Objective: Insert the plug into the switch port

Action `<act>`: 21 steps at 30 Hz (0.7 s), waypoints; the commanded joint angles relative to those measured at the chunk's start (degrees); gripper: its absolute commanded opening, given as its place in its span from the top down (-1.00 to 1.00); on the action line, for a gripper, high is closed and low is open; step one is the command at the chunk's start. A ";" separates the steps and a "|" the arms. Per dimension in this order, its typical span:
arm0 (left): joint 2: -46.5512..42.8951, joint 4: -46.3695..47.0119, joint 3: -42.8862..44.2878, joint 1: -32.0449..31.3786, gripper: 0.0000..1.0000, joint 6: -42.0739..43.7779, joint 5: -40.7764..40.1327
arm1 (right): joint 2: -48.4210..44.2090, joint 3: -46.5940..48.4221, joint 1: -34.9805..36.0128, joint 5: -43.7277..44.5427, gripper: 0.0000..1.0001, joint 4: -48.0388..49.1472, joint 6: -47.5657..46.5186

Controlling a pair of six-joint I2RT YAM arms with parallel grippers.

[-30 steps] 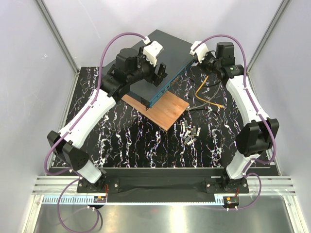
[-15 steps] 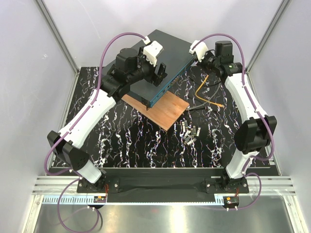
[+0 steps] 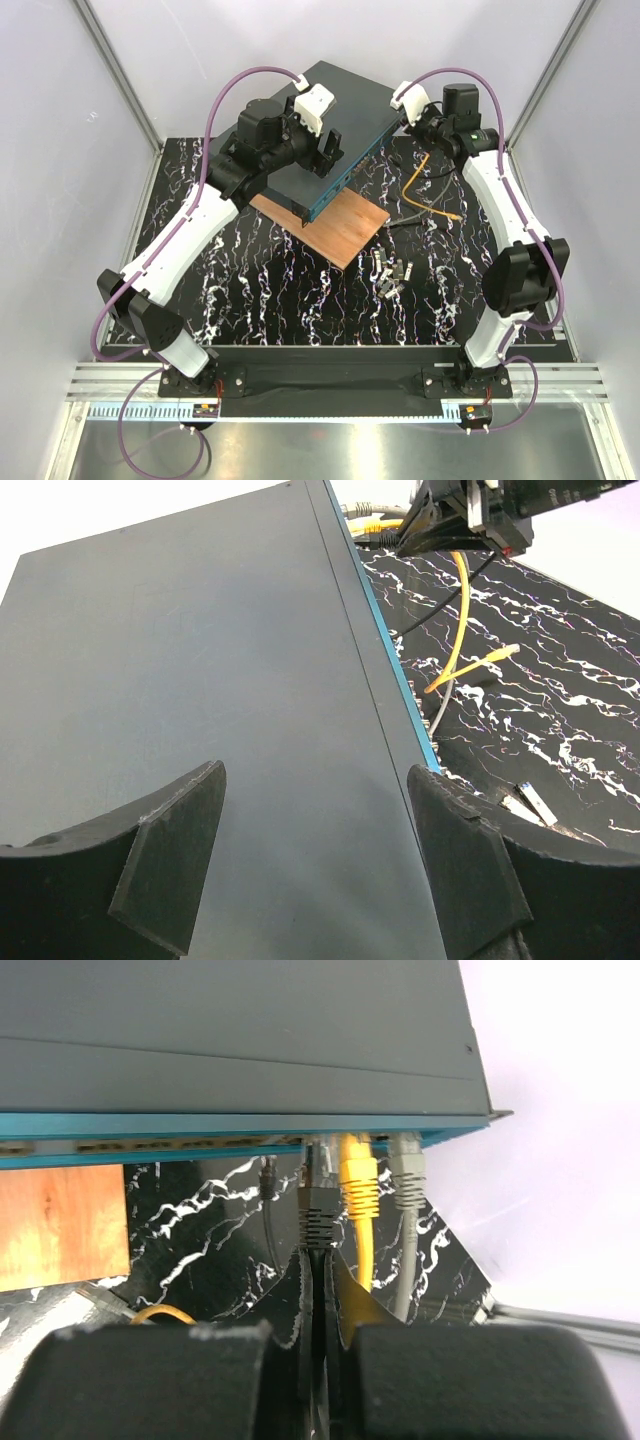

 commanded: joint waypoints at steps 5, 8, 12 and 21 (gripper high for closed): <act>-0.30 2.22 1.19 0.40 -0.60 0.32 0.90 | -5.48 -3.34 1.78 -9.42 1.00 16.08 -1.61; -0.30 2.22 1.27 0.40 -0.60 0.23 0.99 | -5.75 -3.78 1.43 -9.16 1.00 16.53 -1.88; -0.30 2.22 1.27 0.40 -0.60 0.32 0.99 | -5.40 -3.69 0.90 -8.63 1.00 17.23 -3.10; -0.03 2.39 1.63 0.40 -0.60 0.67 0.99 | -5.66 -6.50 0.29 -9.25 1.00 17.85 -7.41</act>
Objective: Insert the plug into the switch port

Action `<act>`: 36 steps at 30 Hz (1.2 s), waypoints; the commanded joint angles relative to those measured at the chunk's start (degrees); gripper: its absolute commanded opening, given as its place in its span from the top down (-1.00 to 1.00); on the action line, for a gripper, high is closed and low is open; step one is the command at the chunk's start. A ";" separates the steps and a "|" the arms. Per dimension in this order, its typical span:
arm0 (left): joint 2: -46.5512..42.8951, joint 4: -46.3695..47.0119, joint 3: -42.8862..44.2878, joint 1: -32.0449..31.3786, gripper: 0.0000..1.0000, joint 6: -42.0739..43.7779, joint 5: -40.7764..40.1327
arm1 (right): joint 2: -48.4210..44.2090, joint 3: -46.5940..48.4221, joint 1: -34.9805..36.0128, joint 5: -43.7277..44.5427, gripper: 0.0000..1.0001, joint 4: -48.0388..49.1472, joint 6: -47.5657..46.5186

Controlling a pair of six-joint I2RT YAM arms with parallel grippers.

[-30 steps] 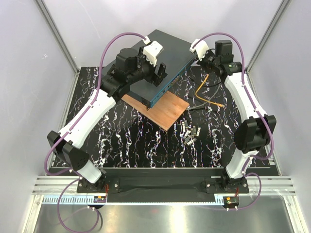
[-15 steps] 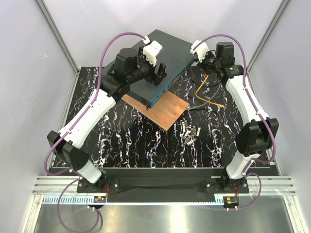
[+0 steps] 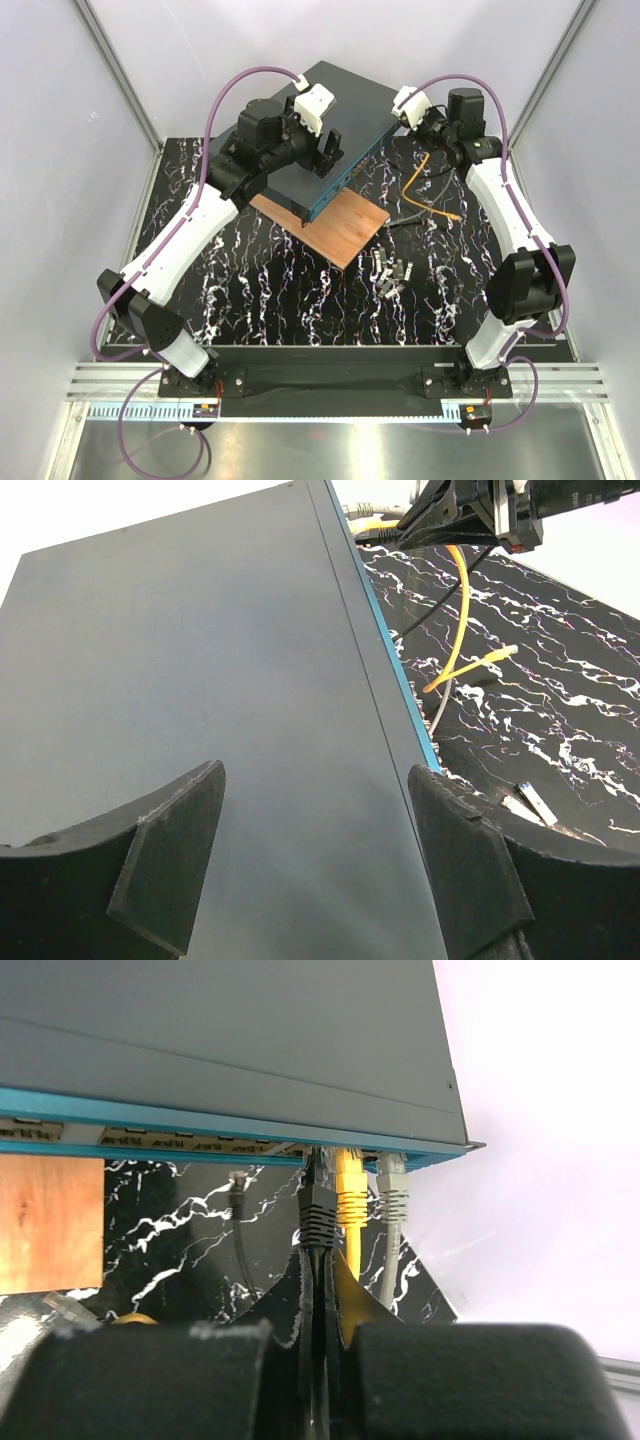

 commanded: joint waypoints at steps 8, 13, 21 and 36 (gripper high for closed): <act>0.32 2.30 1.98 0.29 -0.60 0.85 0.88 | -3.44 -4.47 0.85 -6.02 1.00 13.61 -5.96; 0.32 1.87 2.24 0.29 -0.61 1.02 0.62 | -3.18 -6.41 0.77 -6.10 1.00 16.08 -8.50; 0.41 1.34 1.98 0.38 -0.62 0.32 0.18 | -4.14 -10.35 0.51 -6.89 1.00 20.12 -10.71; 1.20 1.60 2.07 0.47 -0.62 -0.29 0.27 | -4.85 -10.81 -0.90 -9.44 1.00 20.57 -11.41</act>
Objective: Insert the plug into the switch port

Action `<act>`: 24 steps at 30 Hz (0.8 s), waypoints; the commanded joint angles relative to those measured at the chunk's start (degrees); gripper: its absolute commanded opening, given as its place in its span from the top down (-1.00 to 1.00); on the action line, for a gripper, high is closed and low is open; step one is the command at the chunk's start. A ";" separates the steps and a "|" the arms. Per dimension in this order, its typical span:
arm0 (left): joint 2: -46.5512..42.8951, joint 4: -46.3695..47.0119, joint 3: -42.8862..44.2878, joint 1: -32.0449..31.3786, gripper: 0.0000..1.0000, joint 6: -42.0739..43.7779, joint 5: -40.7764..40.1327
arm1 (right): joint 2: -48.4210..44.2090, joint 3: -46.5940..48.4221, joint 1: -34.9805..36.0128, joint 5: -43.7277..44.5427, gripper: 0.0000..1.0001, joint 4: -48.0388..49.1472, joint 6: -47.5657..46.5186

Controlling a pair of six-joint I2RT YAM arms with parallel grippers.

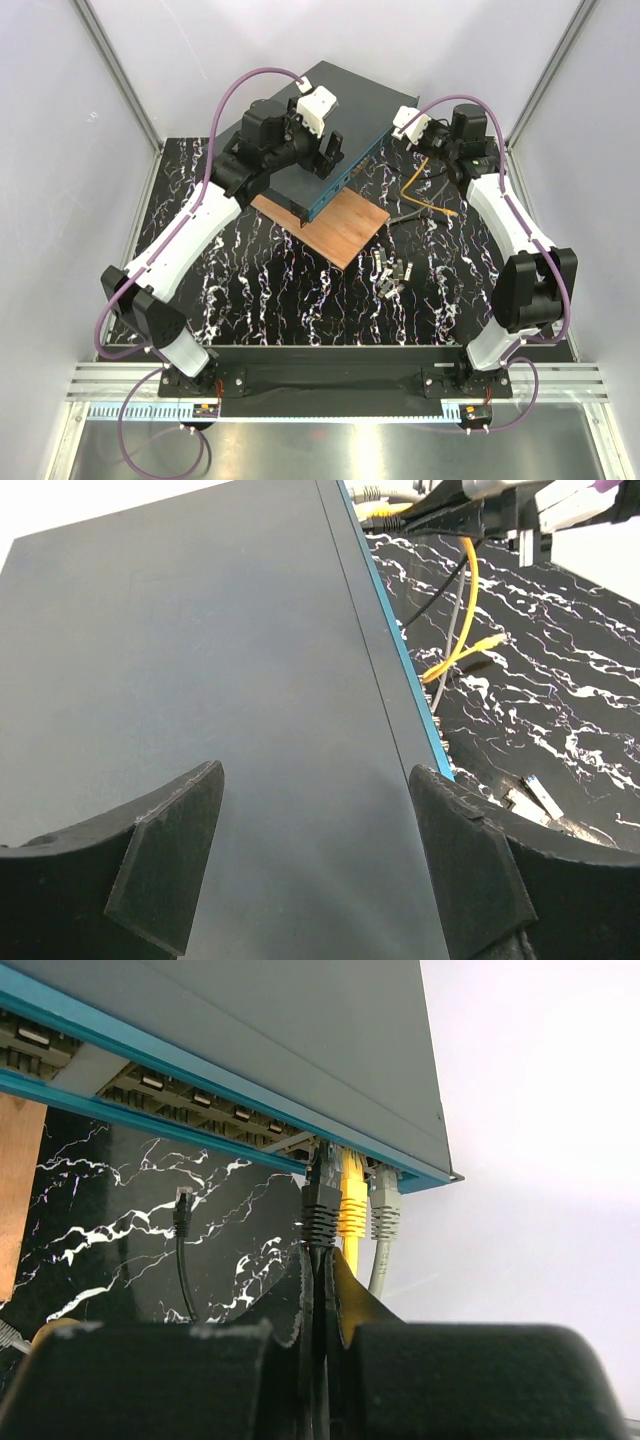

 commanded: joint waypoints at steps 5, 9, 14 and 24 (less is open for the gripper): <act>0.34 1.69 1.98 0.36 -0.63 -0.43 -0.22 | 1.48 5.97 0.78 -3.69 1.00 3.09 -1.17; 0.52 1.69 1.80 0.45 -0.63 -0.78 0.05 | 3.33 9.23 1.04 -1.67 1.00 2.48 2.08; 0.87 2.04 2.15 0.45 -0.63 -0.86 0.40 | 4.21 10.38 1.83 -0.70 1.00 1.78 2.71; 1.05 1.77 2.24 1.24 -0.62 -0.95 0.66 | 7.37 14.24 3.24 1.58 1.00 2.04 3.15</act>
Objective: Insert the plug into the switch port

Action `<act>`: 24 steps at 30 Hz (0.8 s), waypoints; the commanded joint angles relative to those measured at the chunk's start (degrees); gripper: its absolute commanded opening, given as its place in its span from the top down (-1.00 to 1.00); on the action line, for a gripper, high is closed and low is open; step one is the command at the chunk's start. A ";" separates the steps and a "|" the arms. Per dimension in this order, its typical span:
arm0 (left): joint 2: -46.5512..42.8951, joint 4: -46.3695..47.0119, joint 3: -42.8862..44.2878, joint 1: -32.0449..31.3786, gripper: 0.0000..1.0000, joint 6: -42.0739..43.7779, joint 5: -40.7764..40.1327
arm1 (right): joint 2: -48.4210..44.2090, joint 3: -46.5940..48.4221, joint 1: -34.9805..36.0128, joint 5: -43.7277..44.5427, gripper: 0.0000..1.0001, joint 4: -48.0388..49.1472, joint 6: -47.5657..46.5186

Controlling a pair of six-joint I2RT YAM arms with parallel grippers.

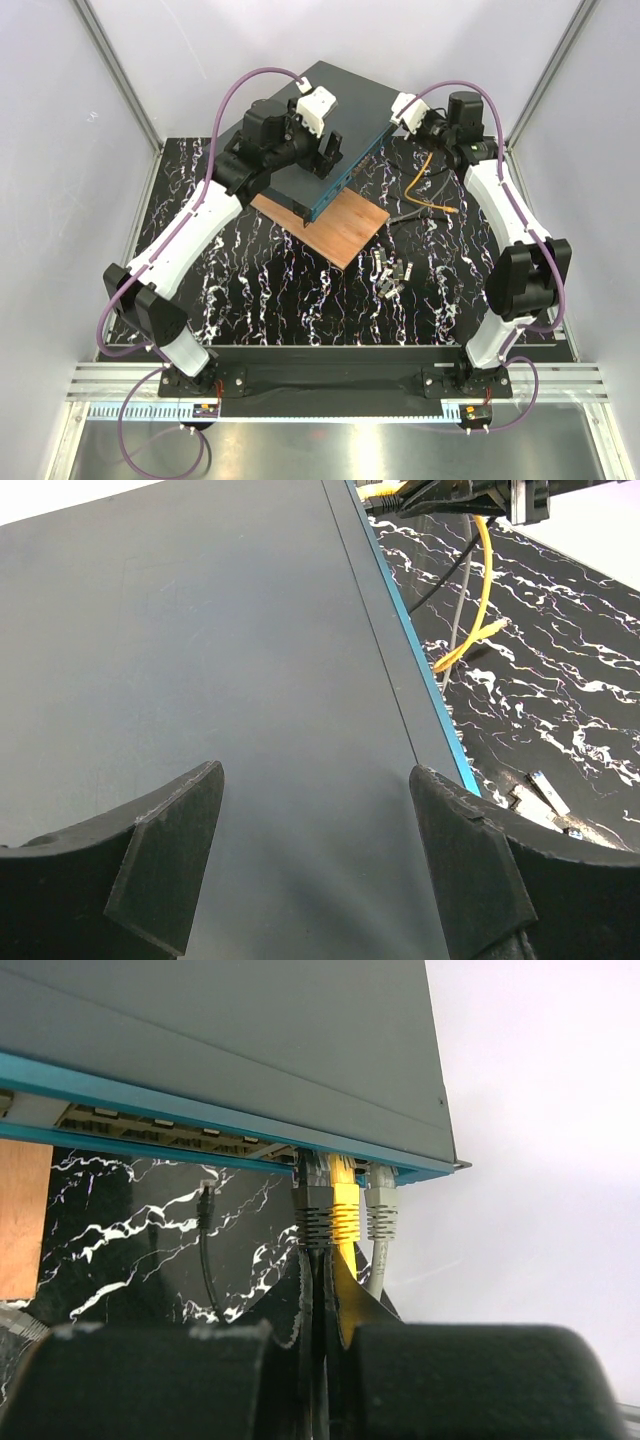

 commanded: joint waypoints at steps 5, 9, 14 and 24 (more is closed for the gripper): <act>0.44 1.97 2.15 1.35 -0.61 -1.96 0.81 | 3.40 8.69 3.18 -1.34 1.00 8.83 1.03; 0.61 1.97 2.33 1.88 -0.61 -2.31 1.08 | 4.10 7.99 3.70 -1.35 1.00 8.65 -0.02; 0.53 1.79 2.15 2.23 -0.61 -2.14 1.43 | 4.54 6.31 3.97 -0.73 1.00 10.85 0.76; 1.32 2.15 2.51 2.76 -0.61 -2.58 1.69 | 5.42 13.44 4.41 -2.84 1.00 6.64 2.44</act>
